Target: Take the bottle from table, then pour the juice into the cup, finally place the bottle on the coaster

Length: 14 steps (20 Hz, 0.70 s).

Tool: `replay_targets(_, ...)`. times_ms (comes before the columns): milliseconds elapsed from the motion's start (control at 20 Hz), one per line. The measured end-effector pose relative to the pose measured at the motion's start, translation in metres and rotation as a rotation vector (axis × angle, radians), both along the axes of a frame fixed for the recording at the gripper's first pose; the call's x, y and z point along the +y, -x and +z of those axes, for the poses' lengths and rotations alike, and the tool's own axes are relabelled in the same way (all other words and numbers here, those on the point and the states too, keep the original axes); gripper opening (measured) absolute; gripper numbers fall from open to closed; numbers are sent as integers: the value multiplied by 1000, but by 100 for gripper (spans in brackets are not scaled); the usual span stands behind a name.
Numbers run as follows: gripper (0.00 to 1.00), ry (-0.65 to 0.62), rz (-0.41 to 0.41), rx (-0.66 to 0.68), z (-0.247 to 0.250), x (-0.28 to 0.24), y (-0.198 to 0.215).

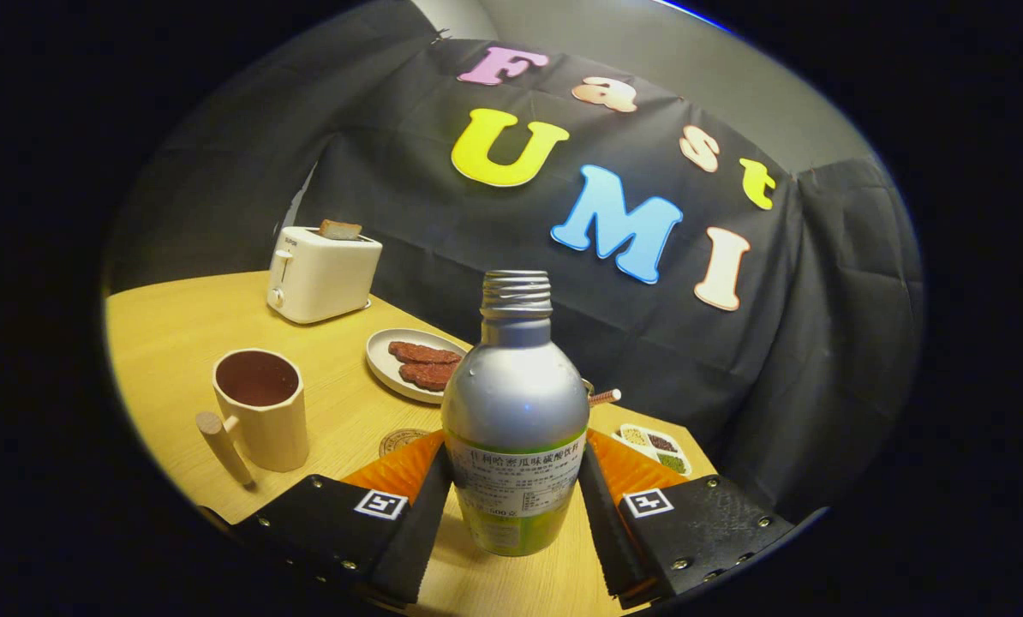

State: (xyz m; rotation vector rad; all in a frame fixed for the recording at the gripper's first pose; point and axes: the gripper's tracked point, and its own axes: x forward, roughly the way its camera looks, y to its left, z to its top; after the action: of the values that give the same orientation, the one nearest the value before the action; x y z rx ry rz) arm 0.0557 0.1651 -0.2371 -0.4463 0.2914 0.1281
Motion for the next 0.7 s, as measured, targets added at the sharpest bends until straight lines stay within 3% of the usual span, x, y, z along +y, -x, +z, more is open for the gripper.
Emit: replay_targets(700, 77, 425, 177, 17, 10, 27, -1)
